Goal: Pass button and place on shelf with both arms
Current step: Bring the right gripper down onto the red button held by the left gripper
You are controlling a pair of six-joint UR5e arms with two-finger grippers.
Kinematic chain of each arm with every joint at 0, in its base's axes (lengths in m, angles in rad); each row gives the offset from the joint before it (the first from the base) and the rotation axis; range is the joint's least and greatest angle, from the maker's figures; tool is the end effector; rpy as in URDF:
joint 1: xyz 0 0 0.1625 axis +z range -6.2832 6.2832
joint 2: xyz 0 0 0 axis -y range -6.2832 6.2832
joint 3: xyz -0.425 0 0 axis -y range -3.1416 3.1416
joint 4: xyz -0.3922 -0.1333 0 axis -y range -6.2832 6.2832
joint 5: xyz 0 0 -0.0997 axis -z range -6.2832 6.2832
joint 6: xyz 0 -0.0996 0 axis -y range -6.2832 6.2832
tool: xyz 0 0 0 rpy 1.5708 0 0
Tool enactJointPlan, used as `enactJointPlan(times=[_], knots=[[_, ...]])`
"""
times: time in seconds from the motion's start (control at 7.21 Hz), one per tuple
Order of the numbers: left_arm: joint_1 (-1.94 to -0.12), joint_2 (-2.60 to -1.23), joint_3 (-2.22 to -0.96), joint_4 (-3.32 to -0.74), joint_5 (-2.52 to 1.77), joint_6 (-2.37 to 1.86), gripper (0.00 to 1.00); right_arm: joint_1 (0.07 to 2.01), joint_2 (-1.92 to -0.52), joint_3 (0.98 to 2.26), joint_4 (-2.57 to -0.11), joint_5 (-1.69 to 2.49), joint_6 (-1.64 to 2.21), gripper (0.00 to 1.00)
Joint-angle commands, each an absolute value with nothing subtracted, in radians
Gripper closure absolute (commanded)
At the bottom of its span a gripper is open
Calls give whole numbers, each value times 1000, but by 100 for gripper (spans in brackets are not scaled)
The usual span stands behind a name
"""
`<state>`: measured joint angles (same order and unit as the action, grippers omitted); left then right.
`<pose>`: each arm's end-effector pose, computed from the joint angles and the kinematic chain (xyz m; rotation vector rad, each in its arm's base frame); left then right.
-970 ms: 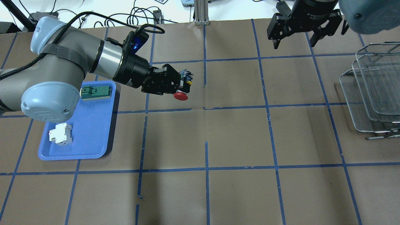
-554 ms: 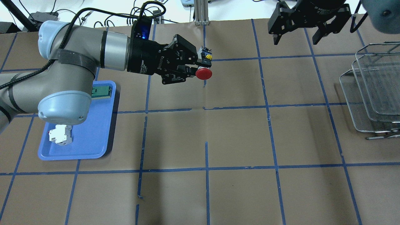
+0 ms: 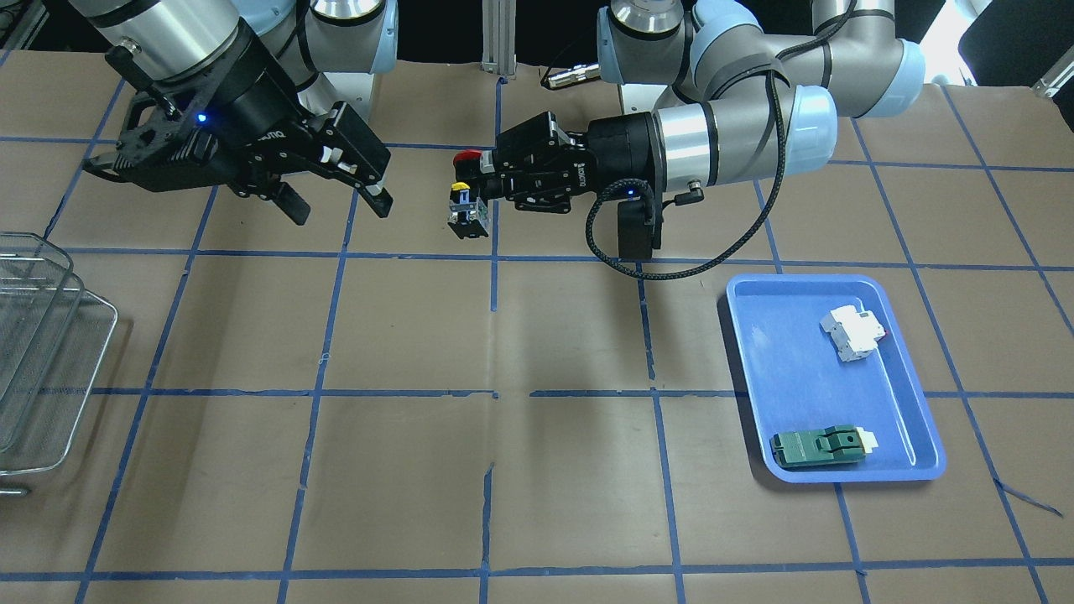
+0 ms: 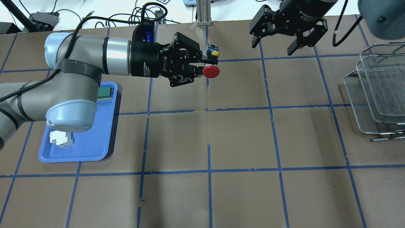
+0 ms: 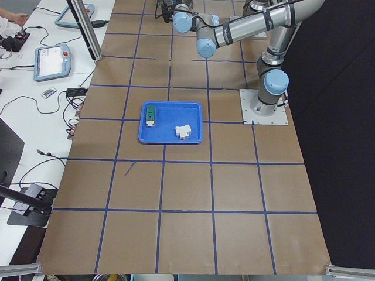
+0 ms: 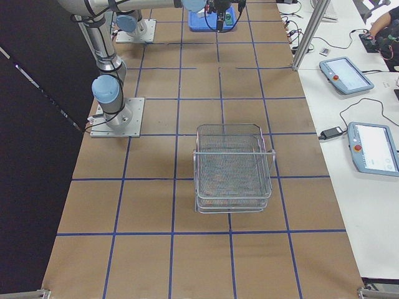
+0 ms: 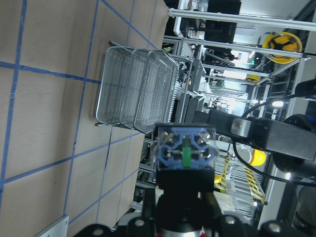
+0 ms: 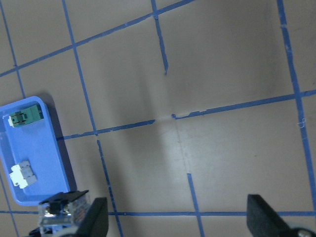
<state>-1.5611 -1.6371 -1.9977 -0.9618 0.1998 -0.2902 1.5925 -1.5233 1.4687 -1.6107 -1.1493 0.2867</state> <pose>-0.2263 -0.4771 0.3928 0.1813 -1.7610 -0.1007 0.1853 -0.5157 0.5274 0.3309 2.6906 -0.0376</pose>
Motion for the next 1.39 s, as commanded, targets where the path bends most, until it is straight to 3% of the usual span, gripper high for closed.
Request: enactJointPlan(times=[0.0,0.55,1.11,1.25], knots=[[-1543,-1660,-2017,-940,76,-270,100,1601,-1510,1468,-1627,-1097,371,0],[-1519,-1674,-2054,-940,-12,-210,100,1707,-1431,1451,-1811,-1051,677,0],[-1519,-1674,-2052,-937,-2,-199,100,1732,-1424,1453,-1818,-1005,741,0],[-1519,-1674,-2052,-936,-2,-198,100,1752,-1422,1453,-1819,-1047,738,10]])
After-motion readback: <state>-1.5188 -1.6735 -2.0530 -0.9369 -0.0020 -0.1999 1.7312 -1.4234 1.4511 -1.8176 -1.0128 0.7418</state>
